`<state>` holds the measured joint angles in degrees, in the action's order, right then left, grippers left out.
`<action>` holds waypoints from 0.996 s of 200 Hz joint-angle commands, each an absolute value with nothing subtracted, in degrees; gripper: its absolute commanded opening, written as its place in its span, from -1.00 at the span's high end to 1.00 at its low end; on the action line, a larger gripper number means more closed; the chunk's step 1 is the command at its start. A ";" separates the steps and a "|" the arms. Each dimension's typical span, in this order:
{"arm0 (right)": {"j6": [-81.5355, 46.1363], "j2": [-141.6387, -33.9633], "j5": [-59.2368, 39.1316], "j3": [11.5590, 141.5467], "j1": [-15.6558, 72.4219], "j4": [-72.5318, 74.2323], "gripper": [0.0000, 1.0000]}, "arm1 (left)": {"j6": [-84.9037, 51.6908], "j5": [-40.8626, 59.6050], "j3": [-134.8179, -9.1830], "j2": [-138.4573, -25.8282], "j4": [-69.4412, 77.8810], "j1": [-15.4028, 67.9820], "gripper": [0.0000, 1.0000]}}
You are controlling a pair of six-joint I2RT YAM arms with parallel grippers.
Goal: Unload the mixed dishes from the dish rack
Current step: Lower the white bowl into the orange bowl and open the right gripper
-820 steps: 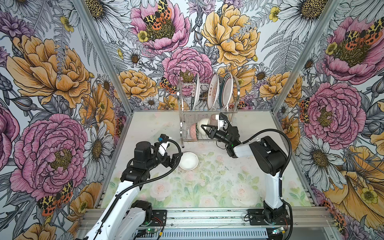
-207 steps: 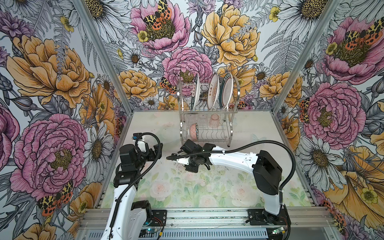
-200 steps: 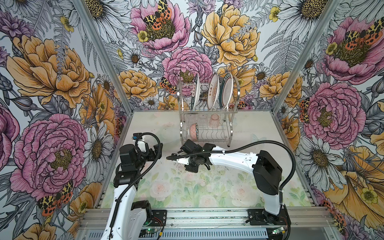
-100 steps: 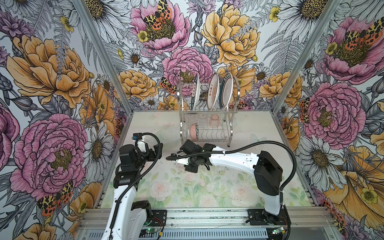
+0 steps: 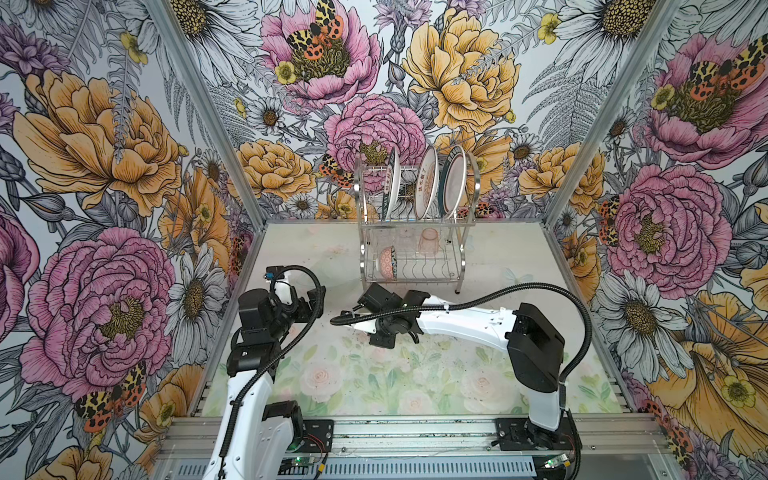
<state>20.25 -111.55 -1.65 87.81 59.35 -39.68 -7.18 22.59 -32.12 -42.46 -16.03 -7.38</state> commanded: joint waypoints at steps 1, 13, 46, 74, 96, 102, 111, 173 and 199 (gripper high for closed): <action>20.63 -111.08 0.84 88.01 59.85 -37.84 0.80 | -7.32 24.08 -31.38 -42.36 -15.56 -7.90 -0.98; 20.89 -111.27 1.30 87.89 59.85 -37.84 0.80 | -7.29 23.96 -31.38 -42.46 -15.56 -7.91 -0.98; 21.01 -111.62 1.72 87.82 59.94 -38.00 0.80 | -7.21 24.02 -31.46 -42.45 -15.82 -7.89 -0.98; 21.01 -111.88 1.93 87.81 59.97 -38.13 0.76 | -7.12 24.07 -31.49 -42.37 -16.00 -7.91 -0.98; 21.01 -111.88 1.93 87.80 60.05 -38.09 0.69 | -7.13 24.09 -31.49 -42.37 -16.06 -7.91 -0.98; 20.93 -111.88 1.93 87.80 60.03 -38.07 0.68 | -7.12 24.09 -31.52 -42.36 -16.08 -7.91 -0.98; 20.92 -111.78 1.81 87.85 60.03 -38.09 0.65 | -7.14 24.08 -31.49 -42.36 -16.08 -7.91 -0.98; 18.93 -110.12 0.75 89.48 59.68 -37.79 0.37 | -7.21 24.04 -31.90 -41.97 -16.08 -7.94 -0.98; 16.87 -107.51 -1.19 89.65 59.00 -35.33 0.25 | -7.25 24.16 -32.43 -41.92 -16.08 -7.91 -0.98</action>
<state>19.42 -111.44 0.51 87.81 59.61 -38.83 -7.16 22.61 -32.12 -42.46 -16.08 -7.38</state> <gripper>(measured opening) 0.353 0.989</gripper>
